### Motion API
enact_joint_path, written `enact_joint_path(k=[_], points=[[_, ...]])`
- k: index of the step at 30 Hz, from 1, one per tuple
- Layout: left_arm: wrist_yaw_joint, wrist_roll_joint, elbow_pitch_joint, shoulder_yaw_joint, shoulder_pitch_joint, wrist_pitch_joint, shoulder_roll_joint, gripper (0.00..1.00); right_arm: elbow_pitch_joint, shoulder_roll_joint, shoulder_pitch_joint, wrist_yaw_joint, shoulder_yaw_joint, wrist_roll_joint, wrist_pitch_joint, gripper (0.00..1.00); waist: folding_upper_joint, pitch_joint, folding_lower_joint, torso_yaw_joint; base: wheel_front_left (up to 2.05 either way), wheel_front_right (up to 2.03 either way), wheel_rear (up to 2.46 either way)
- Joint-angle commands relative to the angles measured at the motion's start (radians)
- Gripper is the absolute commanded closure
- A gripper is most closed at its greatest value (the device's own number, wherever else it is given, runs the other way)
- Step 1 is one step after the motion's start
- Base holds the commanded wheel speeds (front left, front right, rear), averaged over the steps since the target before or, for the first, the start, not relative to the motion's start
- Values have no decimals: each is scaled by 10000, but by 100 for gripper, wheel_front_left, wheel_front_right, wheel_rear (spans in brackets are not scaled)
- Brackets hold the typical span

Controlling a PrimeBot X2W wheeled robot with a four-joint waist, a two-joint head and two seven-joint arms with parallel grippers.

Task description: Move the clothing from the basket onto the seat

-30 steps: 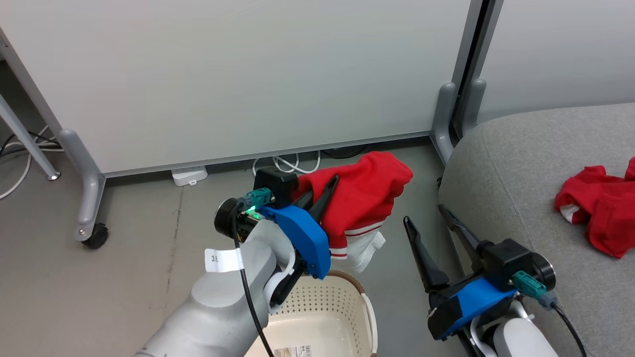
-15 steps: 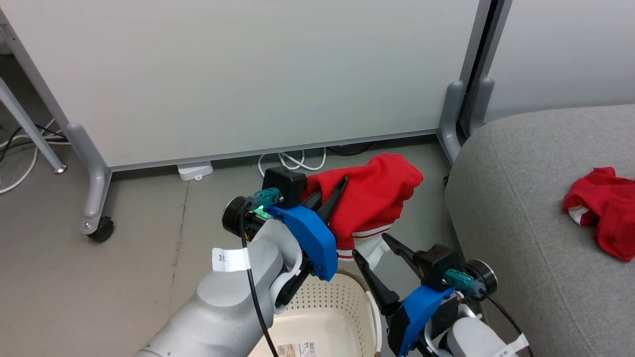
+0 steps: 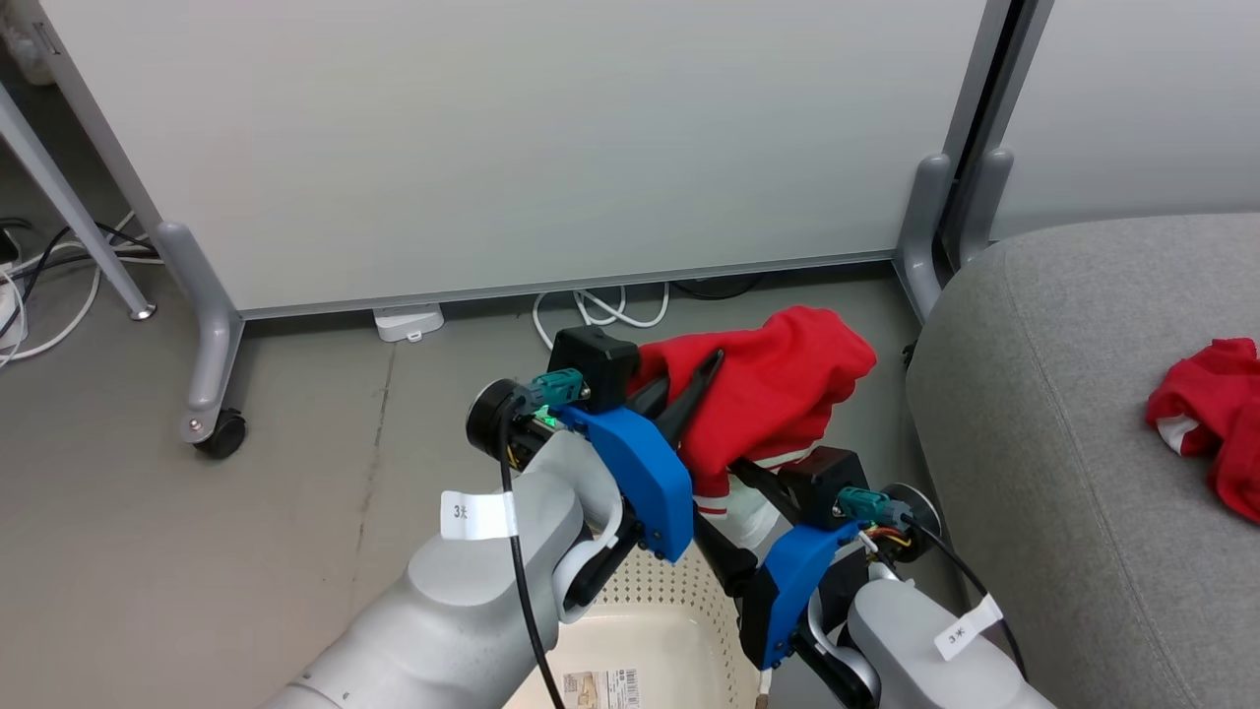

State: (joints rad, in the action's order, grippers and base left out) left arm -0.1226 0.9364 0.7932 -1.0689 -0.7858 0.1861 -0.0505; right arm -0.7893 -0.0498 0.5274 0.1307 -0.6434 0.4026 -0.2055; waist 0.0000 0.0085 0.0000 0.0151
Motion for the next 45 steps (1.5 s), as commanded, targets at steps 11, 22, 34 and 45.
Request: enact_joint_path(k=[11,22,34,45], points=[[156,292,-344,-458,-291,17,0,100,-1114,-11,1364,1,-1373,1450,-451,0,0,112,0,186,0,0,0],[170,576,-130,-669,-368,175,0,100,-1555,-12,1723,1,-2085,2220,-595,100,0,43,0,132,0,0,0],[212,744,90,-777,-413,343,-2,100,-1438,-11,1510,1,-1963,2201,-612,100,0,1,0,-72,0,0,0],[267,851,272,-852,-450,470,-2,0,-1325,-11,1478,1,-1812,2067,-614,100,0,13,0,-171,0,0,0]])
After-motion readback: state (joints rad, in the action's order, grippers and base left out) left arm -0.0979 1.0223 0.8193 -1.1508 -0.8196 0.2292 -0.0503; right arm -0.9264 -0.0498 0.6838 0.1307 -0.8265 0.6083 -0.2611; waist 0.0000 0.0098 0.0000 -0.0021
